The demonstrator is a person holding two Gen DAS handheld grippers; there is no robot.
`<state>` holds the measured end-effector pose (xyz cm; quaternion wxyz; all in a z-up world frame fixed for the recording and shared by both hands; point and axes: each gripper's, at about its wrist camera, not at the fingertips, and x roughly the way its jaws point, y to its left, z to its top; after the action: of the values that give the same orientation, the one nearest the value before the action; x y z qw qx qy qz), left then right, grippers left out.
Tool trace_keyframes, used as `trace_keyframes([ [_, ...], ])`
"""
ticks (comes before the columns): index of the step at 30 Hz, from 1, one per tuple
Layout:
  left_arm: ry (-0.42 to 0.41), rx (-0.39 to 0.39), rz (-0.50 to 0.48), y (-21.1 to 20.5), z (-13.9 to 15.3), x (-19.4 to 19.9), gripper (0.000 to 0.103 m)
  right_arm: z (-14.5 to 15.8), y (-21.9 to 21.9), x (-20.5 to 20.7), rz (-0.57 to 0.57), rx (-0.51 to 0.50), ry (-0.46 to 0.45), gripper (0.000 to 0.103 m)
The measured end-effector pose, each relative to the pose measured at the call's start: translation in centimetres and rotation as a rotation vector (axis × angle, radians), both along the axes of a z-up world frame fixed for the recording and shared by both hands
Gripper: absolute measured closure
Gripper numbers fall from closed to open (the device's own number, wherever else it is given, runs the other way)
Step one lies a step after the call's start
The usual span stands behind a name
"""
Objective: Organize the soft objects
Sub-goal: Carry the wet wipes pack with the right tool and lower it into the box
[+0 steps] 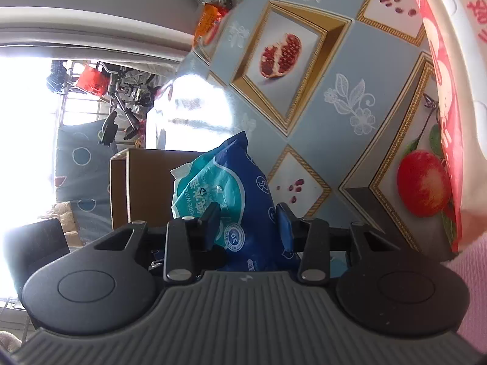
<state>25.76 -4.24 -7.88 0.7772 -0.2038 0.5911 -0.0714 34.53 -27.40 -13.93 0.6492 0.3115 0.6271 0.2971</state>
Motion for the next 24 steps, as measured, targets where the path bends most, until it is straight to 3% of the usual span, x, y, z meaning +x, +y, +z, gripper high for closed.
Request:
trace_keyframes([
  [12, -0.067, -0.059, -0.059, 3.0, 6.5, -4.5, 0.058, 7.5, 1.2, -6.3, -0.071, 0.026, -0.053, 0.065],
  [18, -0.06, -0.066, -0.08, 7.5, 9.6, -8.8, 0.058, 10.6, 6.2, -11.2, -0.073, 0.049, -0.014, 0.065],
  [24, -0.048, -0.056, -0.026, 14.1, 12.0, -12.7, 0.057, 12.2, 13.0, -14.4, -0.052, 0.102, 0.043, 0.066],
])
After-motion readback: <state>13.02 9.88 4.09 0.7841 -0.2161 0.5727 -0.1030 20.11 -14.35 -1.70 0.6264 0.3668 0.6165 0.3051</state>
